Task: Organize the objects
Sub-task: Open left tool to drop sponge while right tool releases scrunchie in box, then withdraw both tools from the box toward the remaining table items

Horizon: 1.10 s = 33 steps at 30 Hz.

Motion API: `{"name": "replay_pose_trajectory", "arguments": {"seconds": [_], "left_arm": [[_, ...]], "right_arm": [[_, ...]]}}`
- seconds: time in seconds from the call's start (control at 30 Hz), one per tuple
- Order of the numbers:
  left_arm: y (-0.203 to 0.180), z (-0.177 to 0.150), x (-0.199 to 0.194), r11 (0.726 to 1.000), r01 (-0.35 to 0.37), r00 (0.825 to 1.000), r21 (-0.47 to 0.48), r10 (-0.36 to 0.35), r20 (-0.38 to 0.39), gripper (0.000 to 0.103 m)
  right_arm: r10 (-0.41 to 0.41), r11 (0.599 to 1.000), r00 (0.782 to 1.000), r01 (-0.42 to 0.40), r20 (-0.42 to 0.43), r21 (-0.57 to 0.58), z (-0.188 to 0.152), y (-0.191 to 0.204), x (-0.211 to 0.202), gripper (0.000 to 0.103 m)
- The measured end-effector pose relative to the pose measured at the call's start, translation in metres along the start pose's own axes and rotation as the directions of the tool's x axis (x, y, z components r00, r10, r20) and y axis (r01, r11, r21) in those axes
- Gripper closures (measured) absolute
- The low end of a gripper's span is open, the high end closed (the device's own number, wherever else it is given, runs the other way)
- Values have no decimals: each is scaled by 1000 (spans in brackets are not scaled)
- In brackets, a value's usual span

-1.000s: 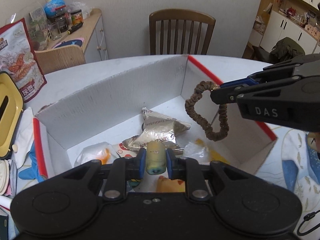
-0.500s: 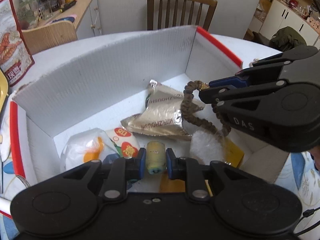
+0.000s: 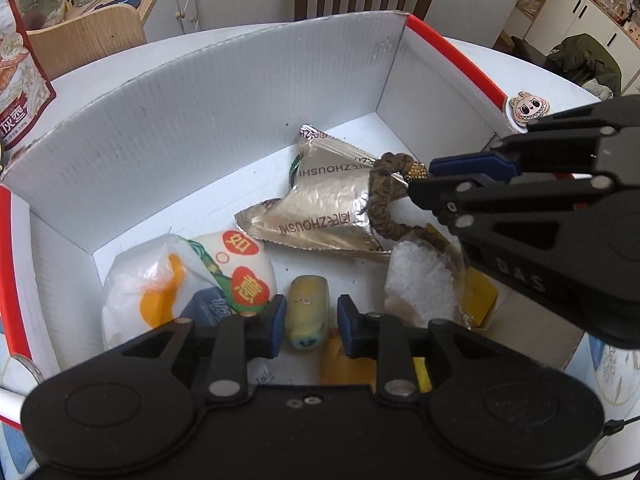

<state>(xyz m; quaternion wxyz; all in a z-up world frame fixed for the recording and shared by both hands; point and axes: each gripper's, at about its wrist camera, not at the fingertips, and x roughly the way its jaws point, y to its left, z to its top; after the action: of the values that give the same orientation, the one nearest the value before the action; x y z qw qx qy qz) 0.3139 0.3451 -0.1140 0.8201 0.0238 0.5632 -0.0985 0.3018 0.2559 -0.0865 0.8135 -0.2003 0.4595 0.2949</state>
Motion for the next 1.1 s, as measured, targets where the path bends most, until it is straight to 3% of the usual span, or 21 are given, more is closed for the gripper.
{"name": "replay_pose_trajectory", "arguments": {"seconds": [0.1,0.57,1.1], "left_arm": [[0,0,-3,1000,1,1000,-12,-1,12,67],[-11,-7,-45,1000,-8,993,-31,12,119,52],[-50,-25,-114,996,-80,958,-25,84,274,39]], "right_arm": [[24,1000,1000,-24,4,9,-1,-2,-8,88],[126,991,988,-129,86,40,-10,-3,-64,87],[170,981,959,-185,226,50,-45,-20,-147,87]]}}
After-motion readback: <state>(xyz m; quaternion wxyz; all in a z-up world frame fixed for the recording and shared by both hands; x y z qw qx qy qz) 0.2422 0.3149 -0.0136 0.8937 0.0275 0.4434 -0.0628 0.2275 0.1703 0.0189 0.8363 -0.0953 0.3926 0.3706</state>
